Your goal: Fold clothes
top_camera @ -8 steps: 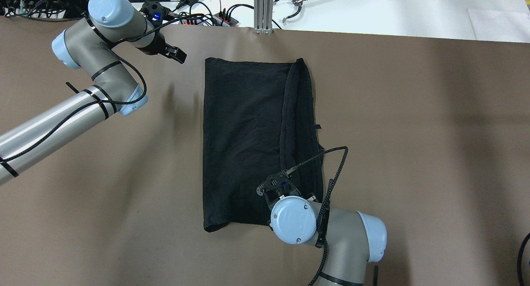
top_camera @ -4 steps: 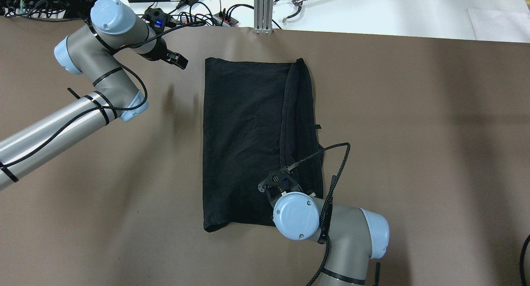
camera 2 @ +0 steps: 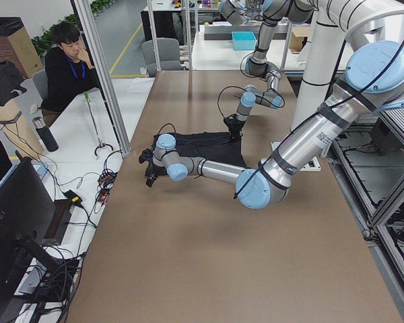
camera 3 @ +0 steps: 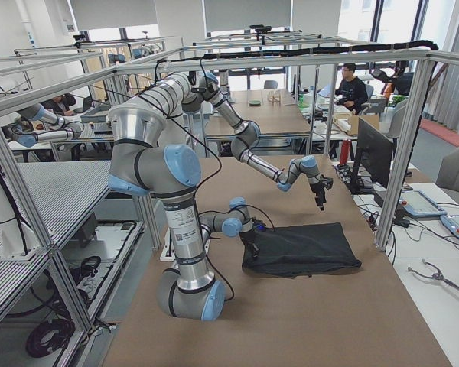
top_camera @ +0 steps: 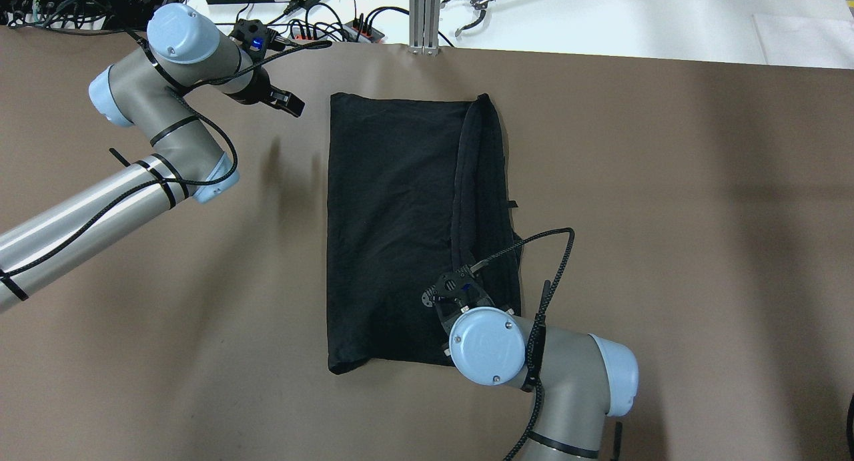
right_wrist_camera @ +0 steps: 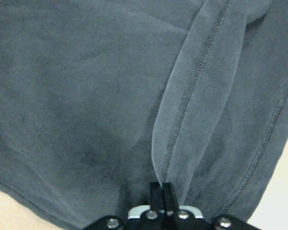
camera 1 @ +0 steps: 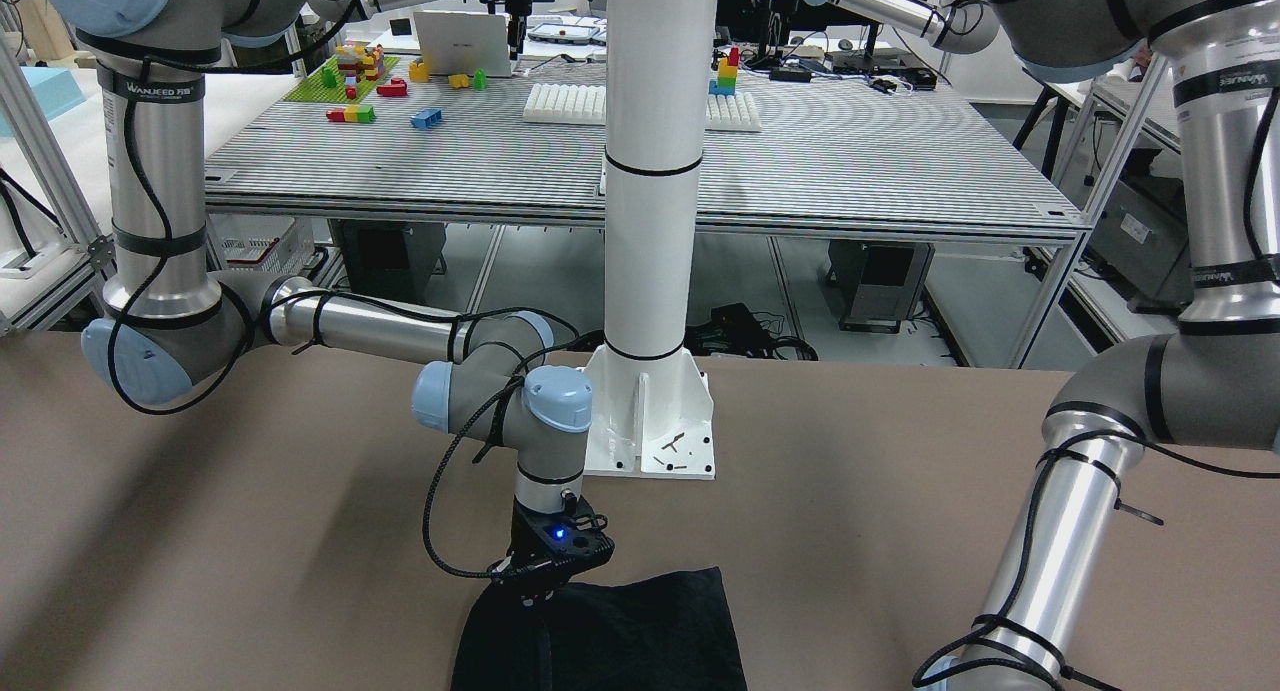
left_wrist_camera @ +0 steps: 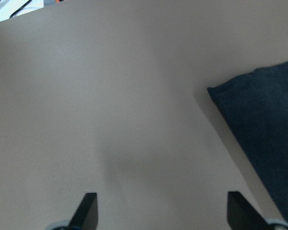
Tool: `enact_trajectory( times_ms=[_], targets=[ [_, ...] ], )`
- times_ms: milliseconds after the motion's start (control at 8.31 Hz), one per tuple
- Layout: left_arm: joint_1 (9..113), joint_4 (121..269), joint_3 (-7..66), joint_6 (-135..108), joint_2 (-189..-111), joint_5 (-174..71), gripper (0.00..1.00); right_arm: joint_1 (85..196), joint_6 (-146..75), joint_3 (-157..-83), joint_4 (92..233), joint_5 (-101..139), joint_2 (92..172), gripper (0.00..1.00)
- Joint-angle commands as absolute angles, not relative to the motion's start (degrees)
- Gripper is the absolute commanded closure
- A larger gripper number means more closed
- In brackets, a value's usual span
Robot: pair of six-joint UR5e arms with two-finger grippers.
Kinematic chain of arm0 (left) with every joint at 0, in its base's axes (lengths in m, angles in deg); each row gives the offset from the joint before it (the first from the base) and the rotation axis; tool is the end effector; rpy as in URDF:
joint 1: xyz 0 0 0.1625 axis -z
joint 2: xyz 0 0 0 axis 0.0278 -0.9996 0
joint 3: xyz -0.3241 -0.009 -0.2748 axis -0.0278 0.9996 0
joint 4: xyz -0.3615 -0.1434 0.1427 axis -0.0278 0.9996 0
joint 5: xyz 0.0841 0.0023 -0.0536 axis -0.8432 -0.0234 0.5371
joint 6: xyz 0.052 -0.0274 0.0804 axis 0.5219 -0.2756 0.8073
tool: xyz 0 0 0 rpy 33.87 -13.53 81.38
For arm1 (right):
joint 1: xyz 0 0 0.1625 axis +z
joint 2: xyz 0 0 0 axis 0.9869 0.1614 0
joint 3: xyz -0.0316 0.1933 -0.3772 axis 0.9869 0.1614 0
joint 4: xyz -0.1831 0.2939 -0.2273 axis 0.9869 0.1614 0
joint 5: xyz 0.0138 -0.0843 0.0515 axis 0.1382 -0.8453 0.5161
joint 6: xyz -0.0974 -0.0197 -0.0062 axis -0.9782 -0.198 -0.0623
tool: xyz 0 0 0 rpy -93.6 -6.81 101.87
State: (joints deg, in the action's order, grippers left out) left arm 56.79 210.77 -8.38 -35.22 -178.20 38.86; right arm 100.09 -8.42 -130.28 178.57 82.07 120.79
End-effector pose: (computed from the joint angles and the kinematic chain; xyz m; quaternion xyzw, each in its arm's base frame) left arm 0.3972 -0.7396 0.3471 0.2574 0.3940 0.0734 0.8793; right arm -0.5593 -0.3449 0.2541 0.2201 -0.2841 -0.2064 0.9101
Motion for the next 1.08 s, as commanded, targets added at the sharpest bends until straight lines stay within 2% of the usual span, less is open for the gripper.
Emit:
enact_trajectory(
  times_ms=[0,241,361,481,602,962],
  targets=[
    [56.35,210.95,-7.65,-36.48,-177.65,38.74,0.05,100.05,-7.84,-137.94,178.64,82.31,127.04,1.00],
    [56.44,210.95,-7.47,-36.48,-177.56,38.65,0.05,99.61,-3.65,-140.26,178.56,82.31,131.71,1.00],
    [56.35,210.95,-6.78,-36.48,-176.95,38.65,0.05,99.52,-1.88,-140.17,178.56,82.31,131.99,0.71],
    [56.09,210.95,-6.59,-36.57,-176.95,38.65,0.05,99.52,-1.08,-140.26,178.56,82.31,131.73,0.29],
    [56.08,210.95,-6.59,-36.57,-177.03,38.57,0.05,100.04,-0.89,-140.17,178.56,82.40,131.29,0.08],
    [56.00,210.86,-6.68,-36.48,-177.12,38.57,0.05,103.74,-1.86,-137.56,178.73,82.31,127.87,0.08]
  ],
)
